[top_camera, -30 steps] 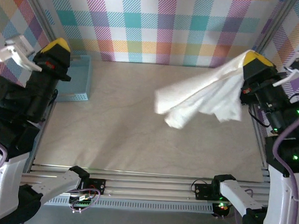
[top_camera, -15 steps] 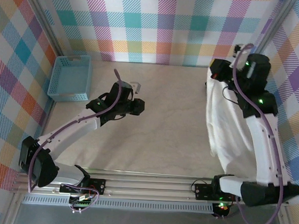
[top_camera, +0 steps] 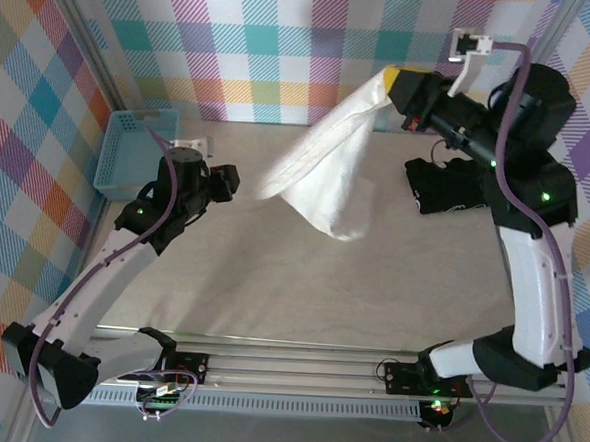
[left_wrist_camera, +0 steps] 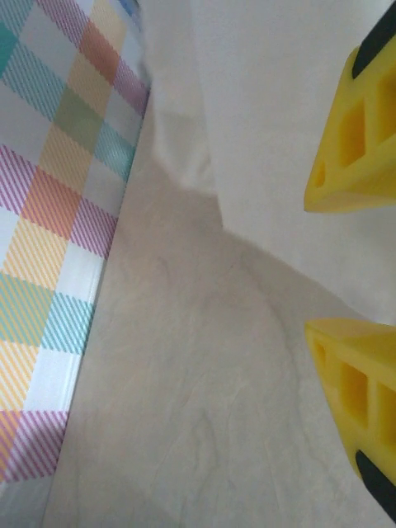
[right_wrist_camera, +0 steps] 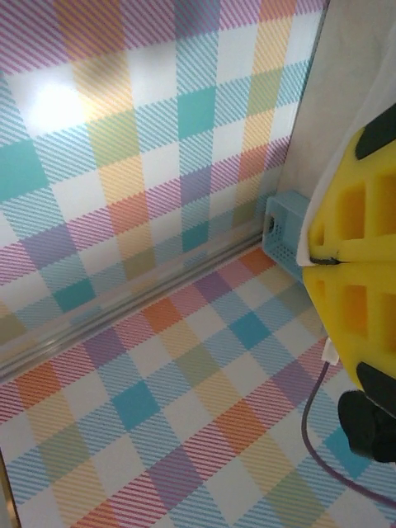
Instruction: Fold the inside-out t-shirt
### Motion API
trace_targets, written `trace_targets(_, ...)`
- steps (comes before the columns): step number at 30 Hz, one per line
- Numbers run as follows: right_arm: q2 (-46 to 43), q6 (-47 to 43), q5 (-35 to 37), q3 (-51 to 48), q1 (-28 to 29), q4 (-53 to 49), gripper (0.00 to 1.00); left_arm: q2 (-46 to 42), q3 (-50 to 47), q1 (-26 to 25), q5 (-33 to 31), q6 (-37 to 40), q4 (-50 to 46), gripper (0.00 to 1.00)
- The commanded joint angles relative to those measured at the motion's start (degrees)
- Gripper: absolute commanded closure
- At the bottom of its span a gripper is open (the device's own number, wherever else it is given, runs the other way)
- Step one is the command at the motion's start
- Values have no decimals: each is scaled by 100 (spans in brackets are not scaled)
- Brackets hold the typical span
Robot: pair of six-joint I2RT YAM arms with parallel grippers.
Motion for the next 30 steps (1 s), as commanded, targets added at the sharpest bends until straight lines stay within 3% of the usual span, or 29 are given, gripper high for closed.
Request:
trace_targets(1,-305,-366,608,-809,14,-353,100,-422,-286,47,-149,-42,-115,57)
trace_targets(5,-881,-301,945,-2688,13,-129,100,-985,-812,39,314,-227,-376,52)
trace_targets(8,-1023,-87,772,-4049,12,107,100,-1417,-1515,-26,797,-511,-483,49)
trace_targets(11,-977,-47,787,-4902,13,243,100,-1516,-2252,-364,1045,-831,-438,46)
trace_targets(16,-866,-235,1094,-5285,-91,260,100,-893,-2846,-1358,933,-1119,-483,44)
trace_targets(21,-836,-274,1076,-5338,-149,323,100,-427,-2961,-2160,160,-1453,-960,40)
trace_targets(24,-819,-279,1027,-5358,-184,401,100,-89,-2945,-2356,-287,-1473,-1257,37)
trace_targets(30,-755,-258,905,-5346,-224,469,100,785,-2906,-2566,-25,-1326,-573,36)
